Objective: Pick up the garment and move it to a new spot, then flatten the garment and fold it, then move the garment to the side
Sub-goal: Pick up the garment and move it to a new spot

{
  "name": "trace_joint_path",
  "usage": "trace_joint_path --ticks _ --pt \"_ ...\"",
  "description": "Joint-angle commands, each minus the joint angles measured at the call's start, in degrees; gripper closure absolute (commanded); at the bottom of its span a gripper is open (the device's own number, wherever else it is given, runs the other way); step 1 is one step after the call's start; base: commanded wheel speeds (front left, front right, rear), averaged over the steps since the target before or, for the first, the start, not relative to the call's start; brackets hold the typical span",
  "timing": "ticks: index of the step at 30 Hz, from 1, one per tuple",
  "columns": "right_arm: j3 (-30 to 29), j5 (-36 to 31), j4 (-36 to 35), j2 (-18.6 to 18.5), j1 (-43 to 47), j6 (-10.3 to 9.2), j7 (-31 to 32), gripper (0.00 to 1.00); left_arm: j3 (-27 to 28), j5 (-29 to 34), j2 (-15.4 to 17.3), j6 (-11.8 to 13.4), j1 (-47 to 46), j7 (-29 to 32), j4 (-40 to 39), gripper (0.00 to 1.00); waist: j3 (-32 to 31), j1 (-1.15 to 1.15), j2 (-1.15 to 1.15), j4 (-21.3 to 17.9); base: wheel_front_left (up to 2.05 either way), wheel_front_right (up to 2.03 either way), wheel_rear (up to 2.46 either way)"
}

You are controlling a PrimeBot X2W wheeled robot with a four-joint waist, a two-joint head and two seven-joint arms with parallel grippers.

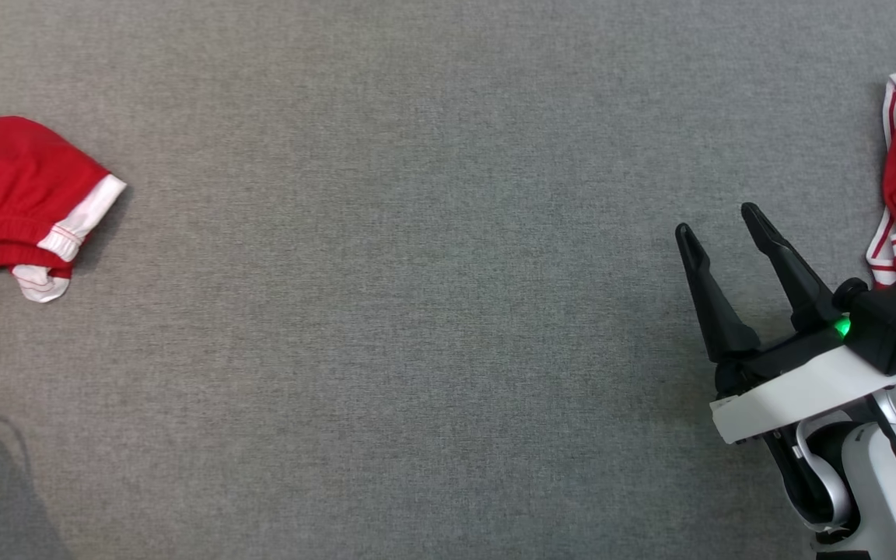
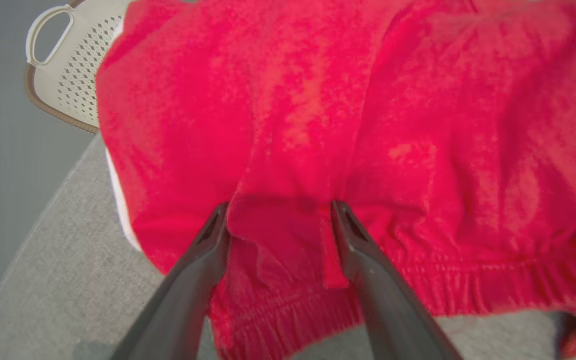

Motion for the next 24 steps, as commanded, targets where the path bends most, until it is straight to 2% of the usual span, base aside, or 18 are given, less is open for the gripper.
trace_joint_path --ticks 1,3,4,5,12,18,24 --pt "-0.1 -0.5 -0.1 -0.2 0.1 0.01 -0.5 0.0 -0.4 -0.2 -0.2 -0.5 -0.8 1.3 1.2 0.0 0.7 0.0 0.0 -0.7 0.0 0.0 0.0" --pt "-0.3 -0.4 -0.1 -0.2 0.3 0.01 -0.5 0.0 -0.8 -0.3 -0.8 -1.0 -0.6 1.5 2.3 0.0 0.8 0.0 0.0 -0.8 0.0 0.0 0.0" --pt "-0.3 -0.5 -0.1 -0.2 0.3 0.01 -0.5 0.0 -1.0 -0.2 -0.9 -1.2 -0.8 1.5 2.8 0.31 0.8 0.0 0.0 -0.8 0.0 0.0 0.0" --pt "-0.3 -0.6 0.0 -0.2 0.4 0.01 -0.5 0.0 -1.2 -0.1 -1.0 -1.4 -0.9 1.2 3.1 1.0 0.8 0.0 0.0 -0.8 0.0 0.0 0.0" --pt "0.1 -0.4 1.3 -0.1 0.7 0.01 -0.7 0.0 -2.1 1.3 -0.3 -2.3 -2.8 -2.8 3.8 1.0 -2.2 0.0 0.0 0.0 0.0 0.0 0.0" --pt "0.5 0.9 3.5 -0.1 2.3 0.01 -1.6 0.0 -4.7 4.2 1.2 -4.0 -4.0 -6.7 2.4 1.0 -8.7 0.0 0.0 0.4 0.0 0.0 0.0" --pt "0.5 2.5 5.6 0.5 5.0 0.01 -2.4 0.0 -7.9 6.9 2.2 -5.7 -5.5 -7.2 -1.1 1.0 -15.1 0.0 0.0 -0.4 0.0 0.0 0.0"
